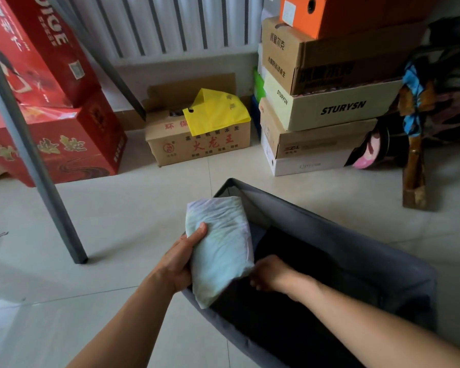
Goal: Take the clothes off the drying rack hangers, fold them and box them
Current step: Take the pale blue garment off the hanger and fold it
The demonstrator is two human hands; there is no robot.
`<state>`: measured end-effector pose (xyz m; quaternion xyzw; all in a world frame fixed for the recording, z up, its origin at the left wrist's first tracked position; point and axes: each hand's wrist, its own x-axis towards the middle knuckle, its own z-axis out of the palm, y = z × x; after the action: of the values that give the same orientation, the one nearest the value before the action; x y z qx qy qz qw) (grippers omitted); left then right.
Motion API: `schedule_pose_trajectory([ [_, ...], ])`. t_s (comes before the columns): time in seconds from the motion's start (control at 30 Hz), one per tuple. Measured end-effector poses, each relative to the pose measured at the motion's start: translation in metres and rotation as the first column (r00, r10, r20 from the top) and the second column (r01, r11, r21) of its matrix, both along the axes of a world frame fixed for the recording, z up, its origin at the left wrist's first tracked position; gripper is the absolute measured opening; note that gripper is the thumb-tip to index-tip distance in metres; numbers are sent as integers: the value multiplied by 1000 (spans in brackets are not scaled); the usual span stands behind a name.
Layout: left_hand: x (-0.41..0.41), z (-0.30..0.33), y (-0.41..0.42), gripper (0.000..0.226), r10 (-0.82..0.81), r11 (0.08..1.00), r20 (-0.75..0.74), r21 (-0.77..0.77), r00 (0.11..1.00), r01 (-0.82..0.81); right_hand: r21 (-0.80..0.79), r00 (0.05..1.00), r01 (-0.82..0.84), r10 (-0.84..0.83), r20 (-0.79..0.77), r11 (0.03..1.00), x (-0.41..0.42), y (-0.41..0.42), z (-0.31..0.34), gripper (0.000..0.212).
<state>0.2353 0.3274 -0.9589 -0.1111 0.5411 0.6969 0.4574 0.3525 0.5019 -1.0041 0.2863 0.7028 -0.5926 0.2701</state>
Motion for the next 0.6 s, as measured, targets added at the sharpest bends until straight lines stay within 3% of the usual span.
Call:
schedule_pose_trajectory([
  [0.03, 0, -4, 3, 60, -16, 1000, 13, 17, 1000, 16, -60, 979, 191, -195, -58, 980, -4, 11, -1, 27],
  [0.07, 0, -9, 7, 59, -42, 999, 22, 32, 999, 42, -211, 926, 355, -373, -52, 911, -11, 18, 0, 45],
  [0.13, 2, -17, 19, 55, -105, 994, 25, 39, 994, 104, -570, 883, 389, -469, 7, 724, -15, 22, 10, 85],
  [0.2, 4, -26, 35, 51, -149, 989, -1, -1, 989, 149, -717, 874, 355, -486, 26, 600, -6, 19, 14, 85],
  [0.3, 7, -39, 55, 48, -188, 980, -41, -72, 981, 184, -681, 826, 438, -562, 47, 587, -1, 19, 1, 56],
  [0.43, 6, -56, 64, 50, -236, 969, -49, -92, 970, 231, -464, 727, 630, -684, 68, 623, -4, 33, -23, 38],
  [0.53, -9, -68, 63, 49, -237, 967, -52, -106, 970, 231, -425, 656, 686, -755, 11, 590, -17, 31, -30, 26],
  [0.6, -25, -73, 62, 51, -283, 946, -120, -201, 952, 256, -403, 611, 714, -790, -41, 573, -34, 26, -36, 22],
])
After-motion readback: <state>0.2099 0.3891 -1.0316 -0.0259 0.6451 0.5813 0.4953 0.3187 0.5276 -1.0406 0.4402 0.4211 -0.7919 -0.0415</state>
